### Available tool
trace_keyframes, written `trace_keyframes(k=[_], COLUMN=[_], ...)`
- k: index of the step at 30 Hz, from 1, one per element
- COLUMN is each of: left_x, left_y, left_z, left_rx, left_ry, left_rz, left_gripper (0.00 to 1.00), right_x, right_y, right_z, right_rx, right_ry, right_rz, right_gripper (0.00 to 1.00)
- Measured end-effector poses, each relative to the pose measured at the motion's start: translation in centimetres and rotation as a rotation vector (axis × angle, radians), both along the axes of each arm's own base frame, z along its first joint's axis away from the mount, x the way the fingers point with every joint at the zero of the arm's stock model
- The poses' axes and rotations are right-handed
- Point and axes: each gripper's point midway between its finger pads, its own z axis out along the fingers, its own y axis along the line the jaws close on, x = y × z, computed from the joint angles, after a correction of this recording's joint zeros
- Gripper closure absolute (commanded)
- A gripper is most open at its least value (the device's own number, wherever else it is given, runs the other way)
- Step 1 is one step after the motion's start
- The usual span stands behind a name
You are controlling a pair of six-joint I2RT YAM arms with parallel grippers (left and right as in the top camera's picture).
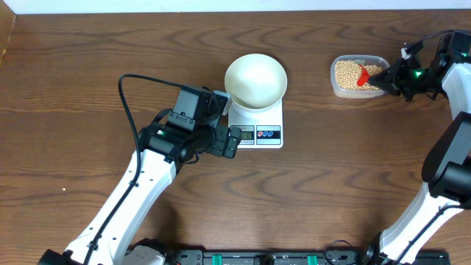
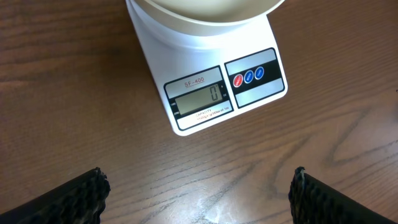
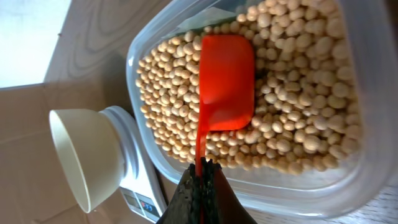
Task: Scoop item into bowl and weigh 50g on scale
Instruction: 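Drag the scoop through the soybeans and lift it filled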
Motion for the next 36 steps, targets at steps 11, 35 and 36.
trace_keyframes(k=[11, 35, 36], left_x=[0.0, 0.0, 0.0], left_y=[0.0, 0.0, 0.0], left_z=[0.0, 0.0, 0.0], left_rx=[0.000, 0.000, 0.000], left_ry=[0.000, 0.000, 0.000], left_rz=[0.000, 0.000, 0.000], left_gripper=[0.05, 0.05, 0.05], right_x=[-0.6, -2.8, -2.8], right_y=[-2.4, -6.5, -6.4], right_z=[1.1, 4.2, 4.5], right_rx=[0.125, 0.304, 0.314], right_ry=[-0.032, -0.171, -0.183], right_rz=[-0.056, -0.087, -0.083], right_gripper=[0.99, 0.99, 0.99])
